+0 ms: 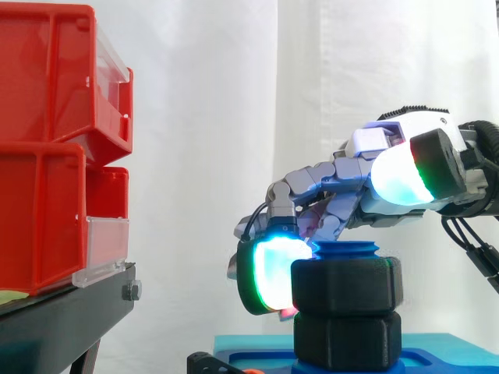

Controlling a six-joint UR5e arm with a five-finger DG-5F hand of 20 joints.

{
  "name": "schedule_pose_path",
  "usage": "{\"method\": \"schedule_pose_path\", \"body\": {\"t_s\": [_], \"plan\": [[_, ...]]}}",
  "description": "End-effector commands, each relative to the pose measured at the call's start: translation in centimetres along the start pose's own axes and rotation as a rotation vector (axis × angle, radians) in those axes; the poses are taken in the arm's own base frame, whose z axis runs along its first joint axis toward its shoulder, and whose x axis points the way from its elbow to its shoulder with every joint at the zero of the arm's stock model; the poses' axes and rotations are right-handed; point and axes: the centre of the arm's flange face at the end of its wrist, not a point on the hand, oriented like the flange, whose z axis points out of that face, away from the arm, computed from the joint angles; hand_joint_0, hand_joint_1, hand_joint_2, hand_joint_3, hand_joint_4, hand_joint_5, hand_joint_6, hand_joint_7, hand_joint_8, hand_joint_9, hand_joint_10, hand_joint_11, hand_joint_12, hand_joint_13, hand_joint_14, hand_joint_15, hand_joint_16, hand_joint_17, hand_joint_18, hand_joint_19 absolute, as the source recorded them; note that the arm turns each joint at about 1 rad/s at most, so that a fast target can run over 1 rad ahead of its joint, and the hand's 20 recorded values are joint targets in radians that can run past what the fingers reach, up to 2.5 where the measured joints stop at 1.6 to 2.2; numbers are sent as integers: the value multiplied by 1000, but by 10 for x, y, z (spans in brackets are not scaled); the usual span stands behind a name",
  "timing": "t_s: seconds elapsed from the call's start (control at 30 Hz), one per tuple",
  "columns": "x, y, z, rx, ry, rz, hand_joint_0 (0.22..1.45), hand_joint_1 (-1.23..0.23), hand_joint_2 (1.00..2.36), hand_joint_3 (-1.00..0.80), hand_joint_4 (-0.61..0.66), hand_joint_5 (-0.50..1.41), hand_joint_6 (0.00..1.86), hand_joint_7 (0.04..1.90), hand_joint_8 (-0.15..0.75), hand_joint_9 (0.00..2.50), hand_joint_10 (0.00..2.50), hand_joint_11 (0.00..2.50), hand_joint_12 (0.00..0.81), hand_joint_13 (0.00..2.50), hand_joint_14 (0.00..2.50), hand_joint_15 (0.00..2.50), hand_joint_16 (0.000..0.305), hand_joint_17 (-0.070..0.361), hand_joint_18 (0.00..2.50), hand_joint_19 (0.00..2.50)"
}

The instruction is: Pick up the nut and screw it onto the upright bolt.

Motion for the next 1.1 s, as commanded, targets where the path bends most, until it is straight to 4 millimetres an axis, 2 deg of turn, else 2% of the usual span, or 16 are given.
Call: {"method": "schedule_pose_path", "body": {"t_s": [0.0,0.3,0.53,0.83,1.07], "plan": [[-1,-1,-1,1,-2,-1,499,-212,1000,-500,205,-45,510,1411,300,799,0,0,298,440,0,0,31,70,67,0],[-2,-3,-1,-3,-13,-9,461,-195,1000,-500,190,-14,620,1202,312,944,0,0,296,537,0,0,32,71,171,0],[-4,-6,-4,-12,-9,-7,472,-187,1000,-500,124,29,630,1172,296,1131,0,0,257,668,0,0,27,60,313,0],[-7,-12,-9,-15,-13,-9,484,-200,1000,-500,99,52,633,1178,283,1355,0,17,212,825,0,0,21,46,509,0],[-12,-15,-12,-24,-22,-16,492,-217,1000,-500,59,68,637,1175,223,1547,0,44,162,982,0,0,14,32,714,0]]}}
